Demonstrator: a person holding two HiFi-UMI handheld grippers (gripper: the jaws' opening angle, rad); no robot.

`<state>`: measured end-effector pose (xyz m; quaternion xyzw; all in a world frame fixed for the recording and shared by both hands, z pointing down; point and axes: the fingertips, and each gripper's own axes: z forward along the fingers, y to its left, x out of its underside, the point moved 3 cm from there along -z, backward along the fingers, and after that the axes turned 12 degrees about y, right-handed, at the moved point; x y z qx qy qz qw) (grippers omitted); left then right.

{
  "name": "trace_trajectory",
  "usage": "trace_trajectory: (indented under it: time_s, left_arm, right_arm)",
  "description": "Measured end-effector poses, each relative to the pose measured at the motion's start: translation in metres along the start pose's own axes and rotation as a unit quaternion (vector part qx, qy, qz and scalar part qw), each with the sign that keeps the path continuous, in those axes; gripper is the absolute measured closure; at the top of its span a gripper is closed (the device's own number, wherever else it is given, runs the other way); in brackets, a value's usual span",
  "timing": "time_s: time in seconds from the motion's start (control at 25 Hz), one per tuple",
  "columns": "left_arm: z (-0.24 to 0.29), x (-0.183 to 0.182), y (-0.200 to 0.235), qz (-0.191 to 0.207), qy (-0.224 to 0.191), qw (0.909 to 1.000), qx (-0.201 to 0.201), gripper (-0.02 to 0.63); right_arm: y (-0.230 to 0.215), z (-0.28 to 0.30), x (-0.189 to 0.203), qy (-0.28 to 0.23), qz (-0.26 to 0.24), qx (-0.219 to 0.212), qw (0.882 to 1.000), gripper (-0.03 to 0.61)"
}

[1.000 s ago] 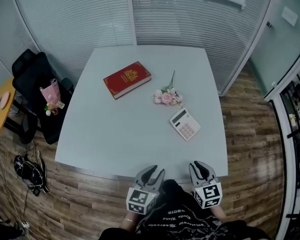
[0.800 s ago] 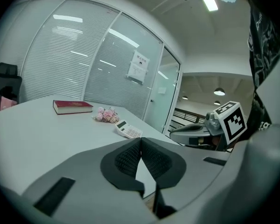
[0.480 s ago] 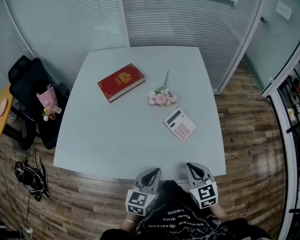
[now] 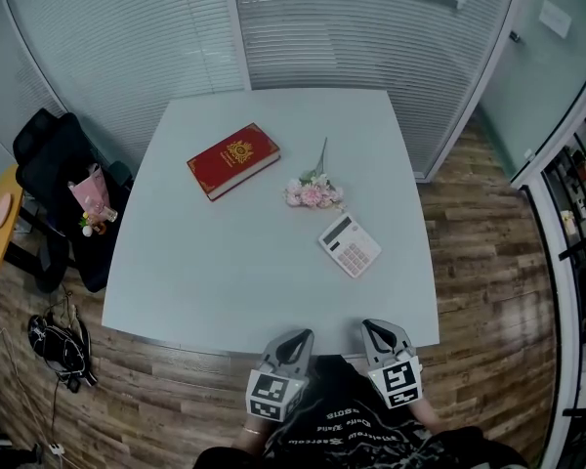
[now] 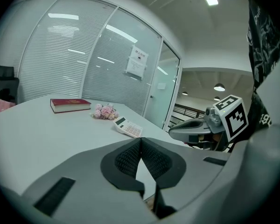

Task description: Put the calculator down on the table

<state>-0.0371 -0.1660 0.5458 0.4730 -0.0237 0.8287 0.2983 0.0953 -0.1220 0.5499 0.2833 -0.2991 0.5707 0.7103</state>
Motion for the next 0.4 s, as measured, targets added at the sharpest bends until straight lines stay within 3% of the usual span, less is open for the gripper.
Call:
trace_trajectory:
  time_s: [0.16, 0.4]
  left_arm:
    - [0.005, 0.000, 0.000, -0.008, -0.001, 0.9999, 0.008, 0.594]
    - [0.017, -0.007, 0.001, 0.001, 0.010, 0.9999, 0.006, 0.594]
  right_arm:
    - [-0.001, 0.003, 0.001, 0.007, -0.014, 0.001, 1.000, 0.571]
    - [-0.014, 0.009, -0.001, 0.009, 0.008, -0.003, 1.000, 0.571]
